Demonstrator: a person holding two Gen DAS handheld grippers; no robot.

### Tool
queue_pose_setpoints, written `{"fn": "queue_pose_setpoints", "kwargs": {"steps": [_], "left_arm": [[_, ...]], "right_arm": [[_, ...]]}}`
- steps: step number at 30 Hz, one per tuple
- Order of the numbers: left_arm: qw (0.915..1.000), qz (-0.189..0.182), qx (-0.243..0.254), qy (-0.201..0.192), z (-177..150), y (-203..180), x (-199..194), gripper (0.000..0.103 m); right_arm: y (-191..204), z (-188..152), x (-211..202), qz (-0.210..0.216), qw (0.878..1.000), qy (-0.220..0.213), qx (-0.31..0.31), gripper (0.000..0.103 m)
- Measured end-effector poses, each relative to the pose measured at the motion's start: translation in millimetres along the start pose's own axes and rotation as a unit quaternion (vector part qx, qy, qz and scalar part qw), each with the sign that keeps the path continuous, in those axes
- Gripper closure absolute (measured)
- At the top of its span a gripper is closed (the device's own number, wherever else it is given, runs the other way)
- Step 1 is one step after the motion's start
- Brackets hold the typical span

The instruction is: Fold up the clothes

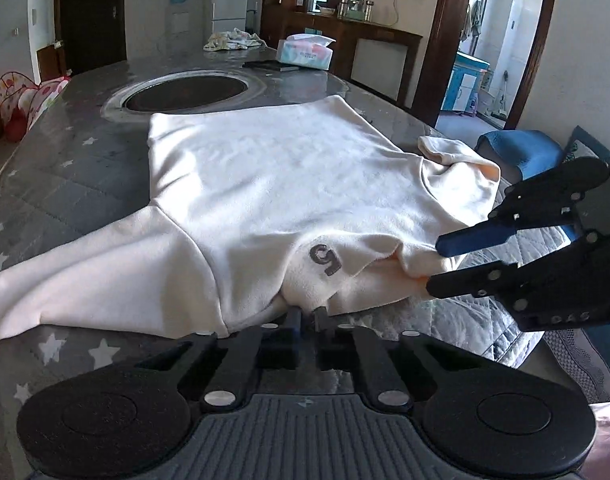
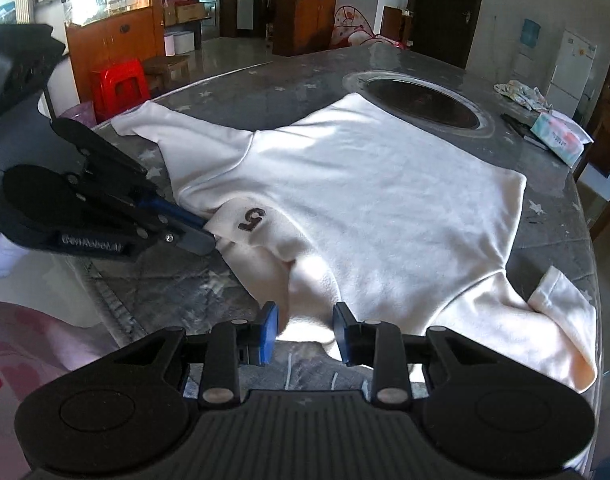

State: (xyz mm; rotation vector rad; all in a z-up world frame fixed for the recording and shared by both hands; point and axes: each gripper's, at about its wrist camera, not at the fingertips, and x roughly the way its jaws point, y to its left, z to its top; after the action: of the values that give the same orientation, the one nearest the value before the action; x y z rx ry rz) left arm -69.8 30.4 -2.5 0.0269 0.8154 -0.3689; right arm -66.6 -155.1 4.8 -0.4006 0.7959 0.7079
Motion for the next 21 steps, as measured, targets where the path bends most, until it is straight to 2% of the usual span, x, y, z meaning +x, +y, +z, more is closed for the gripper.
{"fn": "queue_pose_setpoints", "kwargs": {"steps": [2, 5, 8, 11, 13, 17, 19, 20, 21], "left_arm": [[0.9999, -0.009, 0.000, -0.008, 3, 1, -8, 0.100], [0.9989, -0.038, 0.012, -0.023, 6, -2, -27, 0.100], [0.9967, -0.074, 0.021, -0.025, 5, -3, -44, 0.103], [0.9939, -0.103, 0.034, -0.016, 1, -5, -54, 0.103], [0.9937, -0.096, 0.056, -0.011, -2, -8, -54, 0.103], [0.9943, -0.069, 0.074, -0.033, 5, -4, -53, 0.100], [0.9928, -0.055, 0.092, -0.052, 10, -4, -52, 0.092], [0.9931, -0.044, 0.095, -0.054, 14, -3, -48, 0.085], [0.9934, -0.033, 0.096, -0.054, 17, -2, -45, 0.084]], "right_arm": [[-1, 0, -2, -0.003, 1.000, 0.000, -0.003, 0.087], [-5, 2, -11, 0.001, 1.000, -0.006, -0.008, 0.095], [-7, 3, -24, 0.015, 1.000, -0.008, -0.019, 0.096], [-4, 1, -30, 0.045, 0.998, 0.010, -0.051, 0.096], [-2, 0, -34, 0.045, 0.997, 0.011, -0.063, 0.095], [-8, 9, -33, 0.030, 0.998, -0.011, -0.046, 0.089], [-10, 13, -28, 0.033, 0.999, -0.019, -0.036, 0.080], [-9, 14, -25, 0.032, 0.999, -0.021, -0.035, 0.080], [-9, 16, -20, 0.031, 0.999, -0.021, -0.034, 0.080]]}}
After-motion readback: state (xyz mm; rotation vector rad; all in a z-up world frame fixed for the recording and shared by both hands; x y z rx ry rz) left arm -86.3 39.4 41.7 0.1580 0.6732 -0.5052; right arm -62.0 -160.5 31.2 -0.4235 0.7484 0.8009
